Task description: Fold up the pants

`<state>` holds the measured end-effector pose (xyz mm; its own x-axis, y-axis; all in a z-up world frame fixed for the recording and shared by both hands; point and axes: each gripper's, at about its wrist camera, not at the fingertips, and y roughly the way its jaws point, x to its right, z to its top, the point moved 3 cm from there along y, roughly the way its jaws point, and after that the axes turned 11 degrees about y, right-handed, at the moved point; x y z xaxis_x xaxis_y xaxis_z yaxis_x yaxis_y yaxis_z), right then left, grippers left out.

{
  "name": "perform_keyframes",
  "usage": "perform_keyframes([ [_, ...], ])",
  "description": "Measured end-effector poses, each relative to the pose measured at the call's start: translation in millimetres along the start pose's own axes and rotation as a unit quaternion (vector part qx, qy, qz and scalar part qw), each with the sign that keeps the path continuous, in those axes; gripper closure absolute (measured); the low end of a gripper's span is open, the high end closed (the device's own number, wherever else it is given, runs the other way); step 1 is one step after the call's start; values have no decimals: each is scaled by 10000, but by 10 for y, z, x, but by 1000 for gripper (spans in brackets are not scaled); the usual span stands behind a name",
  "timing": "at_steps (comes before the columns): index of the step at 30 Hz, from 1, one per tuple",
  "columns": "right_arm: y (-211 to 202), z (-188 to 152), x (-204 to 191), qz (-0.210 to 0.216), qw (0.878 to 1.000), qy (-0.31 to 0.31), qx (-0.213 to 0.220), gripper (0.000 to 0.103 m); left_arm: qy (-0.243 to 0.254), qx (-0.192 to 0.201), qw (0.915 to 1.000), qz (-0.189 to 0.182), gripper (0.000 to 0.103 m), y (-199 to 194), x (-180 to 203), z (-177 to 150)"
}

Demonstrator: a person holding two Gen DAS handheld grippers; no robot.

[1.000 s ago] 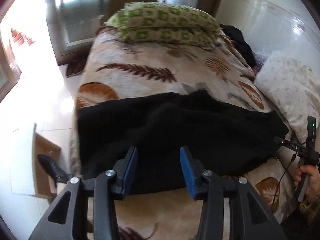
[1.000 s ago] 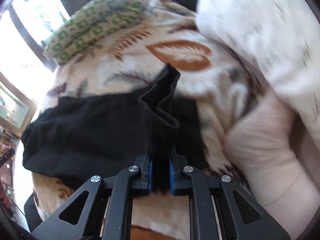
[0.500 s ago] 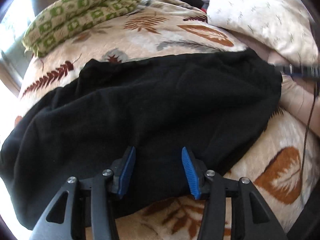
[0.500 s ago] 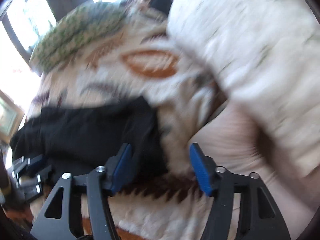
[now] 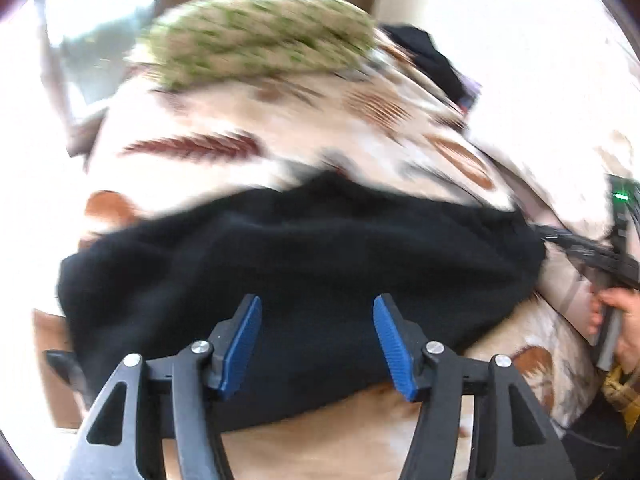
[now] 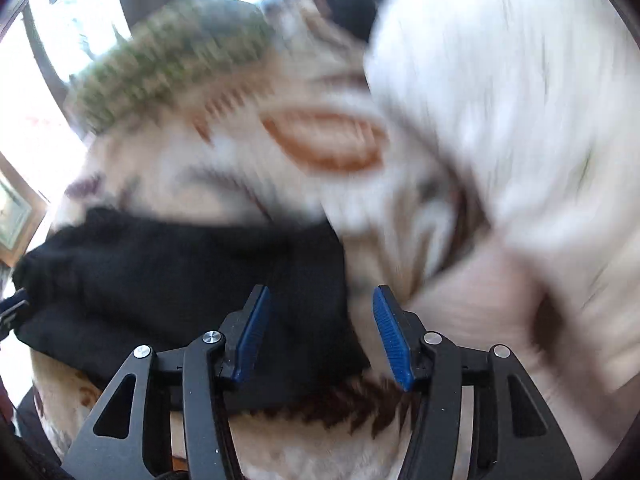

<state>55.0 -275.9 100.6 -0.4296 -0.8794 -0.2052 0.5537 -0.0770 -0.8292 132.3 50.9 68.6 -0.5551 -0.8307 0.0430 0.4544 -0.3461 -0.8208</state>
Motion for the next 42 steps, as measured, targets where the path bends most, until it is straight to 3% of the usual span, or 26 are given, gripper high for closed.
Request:
perform_keyframes([
  [2,-80,93,-253,626,9980,-128,12,50,-153,-34,9992,370,42,-65,-313,0],
  [5,101,175,-842,1865,9801,-363,-580,51,-515,-141,9964,664,42,-63,-696,-17],
  [9,477,162,-1672,2562,9541,-1117,-1074,55,-1005,-254,9914,796,42,28,-1057,-72],
  [13,852,151,-2105,2487,9480,-1421,-1384,58,-1243,-379,9876,881,42,228,-1252,-133],
  [17,1120,101,-2304,2486,9396,-1684,-1643,61,-1136,-531,9844,1231,41,359,-1368,-190],
  [18,1163,55,-2343,2451,9373,-1826,-1677,64,-1155,-566,9838,1245,36,390,-1396,-218],
  [20,1198,-29,-2421,2350,9341,-2087,-1695,89,-1310,-633,9818,1224,29,447,-1469,-280],
  [21,1212,-58,-2443,2247,9342,-2221,-1660,90,-1446,-626,9810,1133,27,473,-1514,-315],
  [24,1186,43,-2399,2192,9433,-2123,-1308,94,-1703,-557,9791,959,23,500,-1581,-365],
  [27,1143,304,-2262,2187,9603,-1529,-810,95,-1479,-492,9814,1122,22,496,-1545,-317],
  [31,1267,391,-2233,2048,9638,-1462,-885,94,-1456,-22,9809,1289,22,290,-1510,-226],
  [33,1253,367,-2231,2430,9529,-1390,-1166,93,-1491,242,9814,1186,22,153,-1510,-198],
  [34,1221,360,-2218,2471,9514,-1430,-1154,87,-1484,329,9819,1131,22,103,-1515,-189],
  [35,1183,354,-2206,2541,9487,-1488,-1150,66,-1473,381,9825,1073,22,70,-1530,-183],
  [36,1136,334,-2196,2679,9440,-1521,-1180,53,-1466,378,9833,1007,22,65,-1557,-176],
  [37,1103,319,-2198,2728,9425,-1550,-1154,31,-1477,322,9837,976,22,85,-1591,-170],
  [40,1069,227,-2290,2695,9394,-1828,-1070,27,-1569,147,9827,972,22,199,-1674,-173],
  [42,1122,145,-2362,2665,9358,-1961,-1216,34,-1622,49,9829,873,22,301,-1703,-161],
])
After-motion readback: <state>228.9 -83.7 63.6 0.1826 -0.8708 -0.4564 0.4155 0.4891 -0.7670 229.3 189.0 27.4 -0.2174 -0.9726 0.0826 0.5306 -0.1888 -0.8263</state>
